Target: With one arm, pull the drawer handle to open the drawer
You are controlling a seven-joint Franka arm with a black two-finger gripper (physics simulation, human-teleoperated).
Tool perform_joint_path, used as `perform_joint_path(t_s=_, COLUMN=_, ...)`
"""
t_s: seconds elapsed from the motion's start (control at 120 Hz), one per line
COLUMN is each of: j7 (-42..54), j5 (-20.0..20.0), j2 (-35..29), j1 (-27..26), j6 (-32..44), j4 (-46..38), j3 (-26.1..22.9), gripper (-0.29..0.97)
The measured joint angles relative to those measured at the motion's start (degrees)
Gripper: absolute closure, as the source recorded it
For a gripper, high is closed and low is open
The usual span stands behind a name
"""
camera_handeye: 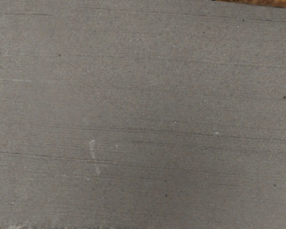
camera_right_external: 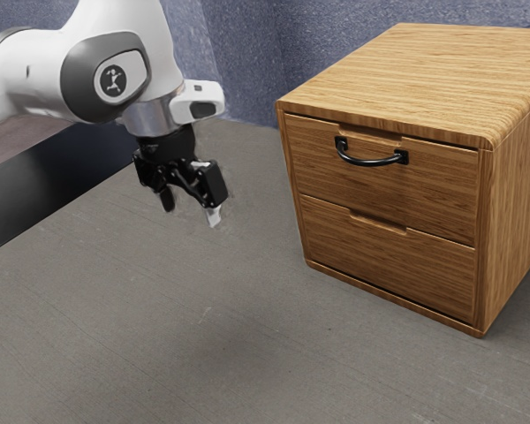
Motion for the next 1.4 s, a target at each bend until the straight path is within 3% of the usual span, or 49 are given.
perform_joint_path(t_s=0.108, j7=0.9, j5=-0.1, j2=-0.1, j1=3.6, j6=-0.2, j4=0.1, j3=0.7, gripper=0.00)
perform_joint_path(t_s=0.217, j7=1.7, j5=-0.1, j2=-0.1, j1=3.3, j6=-0.3, j4=0.1, j3=0.8, gripper=0.00)
perform_joint_path(t_s=0.358, j7=2.5, j5=-0.4, j2=-0.4, j1=15.7, j6=-0.4, j4=0.0, j3=-13.1, gripper=0.00)
perform_joint_path(t_s=0.467, j7=3.0, j5=-0.5, j2=-0.8, j1=18.1, j6=-0.7, j4=0.1, j3=-15.1, gripper=0.00)
perform_joint_path(t_s=0.583, j7=1.0, j5=-1.3, j2=-6.0, j1=17.9, j6=-1.8, j4=4.8, j3=-15.3, gripper=0.00)
perform_joint_path(t_s=0.767, j7=-15.7, j5=-4.1, j2=-5.8, j1=19.2, j6=0.3, j4=5.8, j3=-16.6, gripper=0.00)
perform_joint_path(t_s=1.267, j7=-54.9, j5=-5.6, j2=1.1, j1=18.6, j6=15.5, j4=5.2, j3=-16.7, gripper=0.00)
perform_joint_path(t_s=1.4, j7=-65.7, j5=-4.3, j2=-0.1, j1=14.0, j6=14.8, j4=4.9, j3=-16.7, gripper=0.00)
